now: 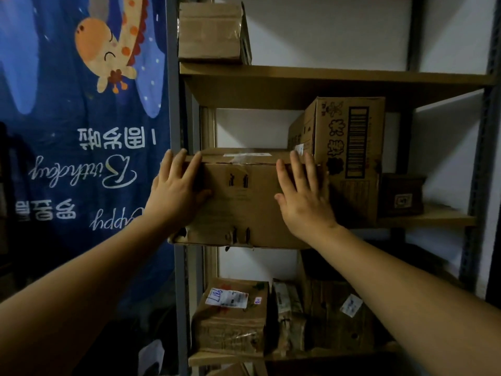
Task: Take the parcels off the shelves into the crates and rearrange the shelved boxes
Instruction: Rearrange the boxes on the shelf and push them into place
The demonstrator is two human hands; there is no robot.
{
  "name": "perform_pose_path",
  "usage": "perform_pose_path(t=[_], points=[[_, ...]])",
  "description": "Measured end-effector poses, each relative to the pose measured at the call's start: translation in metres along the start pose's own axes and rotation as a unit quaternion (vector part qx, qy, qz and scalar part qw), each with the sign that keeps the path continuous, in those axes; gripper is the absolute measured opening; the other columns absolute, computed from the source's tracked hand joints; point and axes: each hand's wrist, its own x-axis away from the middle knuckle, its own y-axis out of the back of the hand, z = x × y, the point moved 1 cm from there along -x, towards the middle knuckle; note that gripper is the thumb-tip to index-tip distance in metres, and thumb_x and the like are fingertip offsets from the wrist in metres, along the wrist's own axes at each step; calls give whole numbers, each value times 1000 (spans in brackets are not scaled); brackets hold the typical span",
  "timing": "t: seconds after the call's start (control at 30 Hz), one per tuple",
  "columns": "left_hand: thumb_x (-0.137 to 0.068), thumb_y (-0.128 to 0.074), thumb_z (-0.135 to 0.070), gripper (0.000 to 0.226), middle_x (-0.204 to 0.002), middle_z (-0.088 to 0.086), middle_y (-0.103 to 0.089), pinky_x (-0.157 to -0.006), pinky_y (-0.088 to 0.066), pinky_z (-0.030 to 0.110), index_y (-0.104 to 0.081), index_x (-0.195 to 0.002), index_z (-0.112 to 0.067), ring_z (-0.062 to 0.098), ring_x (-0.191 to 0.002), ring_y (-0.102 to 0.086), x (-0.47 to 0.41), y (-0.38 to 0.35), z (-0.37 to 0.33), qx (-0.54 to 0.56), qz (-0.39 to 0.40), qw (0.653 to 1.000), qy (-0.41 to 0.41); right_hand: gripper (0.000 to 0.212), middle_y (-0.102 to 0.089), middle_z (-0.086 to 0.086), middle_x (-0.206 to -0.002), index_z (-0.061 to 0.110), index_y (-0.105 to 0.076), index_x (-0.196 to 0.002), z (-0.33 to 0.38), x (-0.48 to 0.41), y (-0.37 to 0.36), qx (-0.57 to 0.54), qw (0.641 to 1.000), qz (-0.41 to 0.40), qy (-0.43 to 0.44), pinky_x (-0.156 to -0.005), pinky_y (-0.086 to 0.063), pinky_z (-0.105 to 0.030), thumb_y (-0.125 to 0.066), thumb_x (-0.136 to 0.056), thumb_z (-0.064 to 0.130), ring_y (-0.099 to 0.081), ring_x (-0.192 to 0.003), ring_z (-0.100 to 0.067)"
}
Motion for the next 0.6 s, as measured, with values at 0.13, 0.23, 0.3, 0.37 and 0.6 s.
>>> perform_pose_path(t=[0.13, 0.23, 0.3, 0.37, 0.6], points=[[-86, -52, -53, 95, -154, 1, 27, -110, 10, 47, 26, -138, -39, 23, -135, 34, 14, -14, 10, -57, -3, 997, -56, 66, 33, 2, -150, 28, 20, -142, -1, 0, -10, 4, 1000, 12, -14, -113, 8, -56, -31, -101, 35, 31, -139, -24], [-88, -49, -54, 94, -142, 0, 41, -111, 13, 48, 31, -135, -37, 24, -131, 37, 10, -26, 10, -127, 66, 986, -85, 65, 31, 0, -154, 33, 15, -148, -4, -12, -19, -7, 997, 63, -47, -113, 10, -53, -29, -101, 35, 31, -140, -25], [-88, -51, -52, 96, -141, 0, 42, -109, 14, 47, 31, -134, -35, 25, -130, 38, 5, -38, 9, -135, 95, 983, -81, 69, 33, 0, -153, 32, 16, -148, -7, -14, -32, -13, 993, 108, -49, -115, 9, -53, -32, -100, 37, 31, -140, -25], [-88, -53, -49, 98, -142, 1, 42, -107, 15, 47, 32, -136, -34, 26, -131, 37, 3, -47, 11, -133, 101, 983, -77, 73, 36, 0, -151, 31, 20, -147, -8, -12, -42, -5, 990, 134, -47, -115, 9, -53, -35, -99, 40, 32, -139, -25], [-86, -56, -48, 102, -141, -1, 43, -112, 11, 51, 34, -133, -34, 25, -131, 38, -7, -61, 3, -122, 100, 986, -60, 78, 39, 2, -148, 31, 24, -145, -21, -22, -51, 5, 990, 134, -46, -114, 10, -51, -37, -99, 42, 32, -139, -24]])
